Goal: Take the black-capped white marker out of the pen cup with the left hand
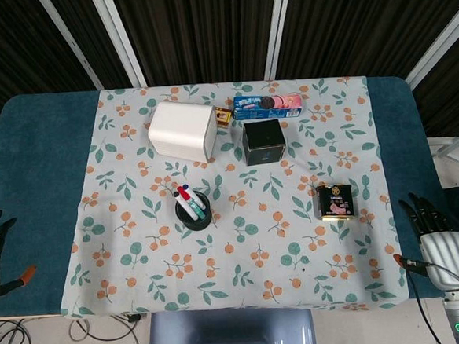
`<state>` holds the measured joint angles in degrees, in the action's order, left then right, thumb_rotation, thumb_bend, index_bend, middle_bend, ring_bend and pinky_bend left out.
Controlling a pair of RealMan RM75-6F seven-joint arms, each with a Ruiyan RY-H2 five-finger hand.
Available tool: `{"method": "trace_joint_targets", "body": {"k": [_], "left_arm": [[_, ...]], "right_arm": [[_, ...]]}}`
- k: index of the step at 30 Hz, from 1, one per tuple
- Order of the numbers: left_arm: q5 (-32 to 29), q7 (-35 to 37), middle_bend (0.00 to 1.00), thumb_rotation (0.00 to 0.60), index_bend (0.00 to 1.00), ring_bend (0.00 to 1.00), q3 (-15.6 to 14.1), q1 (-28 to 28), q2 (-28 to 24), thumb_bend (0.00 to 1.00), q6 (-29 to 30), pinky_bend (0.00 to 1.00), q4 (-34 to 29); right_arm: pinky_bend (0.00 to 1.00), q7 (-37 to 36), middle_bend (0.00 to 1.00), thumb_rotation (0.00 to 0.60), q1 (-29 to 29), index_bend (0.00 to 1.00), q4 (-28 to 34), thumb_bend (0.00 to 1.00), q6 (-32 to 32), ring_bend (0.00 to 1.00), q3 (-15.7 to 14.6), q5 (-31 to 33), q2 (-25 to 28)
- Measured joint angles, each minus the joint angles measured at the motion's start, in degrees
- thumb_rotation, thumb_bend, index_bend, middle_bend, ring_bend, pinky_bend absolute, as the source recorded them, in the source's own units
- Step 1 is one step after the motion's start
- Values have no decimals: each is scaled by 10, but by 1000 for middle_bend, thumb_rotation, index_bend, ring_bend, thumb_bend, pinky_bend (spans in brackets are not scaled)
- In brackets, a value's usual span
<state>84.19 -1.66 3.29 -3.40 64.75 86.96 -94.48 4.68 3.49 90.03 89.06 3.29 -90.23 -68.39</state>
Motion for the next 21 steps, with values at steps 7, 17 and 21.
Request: {"method": "trace_joint_targets", "body": {"k": [7,17,21], "left_arm": [[-1,3,3,600,121,0,1,1,0,155,2,0,0],[-2,10,3,600,121,0,3,-2,0,155,-2,0,3],[-6,17,4,600,123,0,5,-5,0,155,-10,0,8]], "right_arm": [[206,0,0,600,0,87,0,179,0,27,0,0,0],[206,-1,0,600,0,86,0,179,0,26,1,1,0],[206,-1,0,600,0,86,1,179,0,27,1,2,0]]}}
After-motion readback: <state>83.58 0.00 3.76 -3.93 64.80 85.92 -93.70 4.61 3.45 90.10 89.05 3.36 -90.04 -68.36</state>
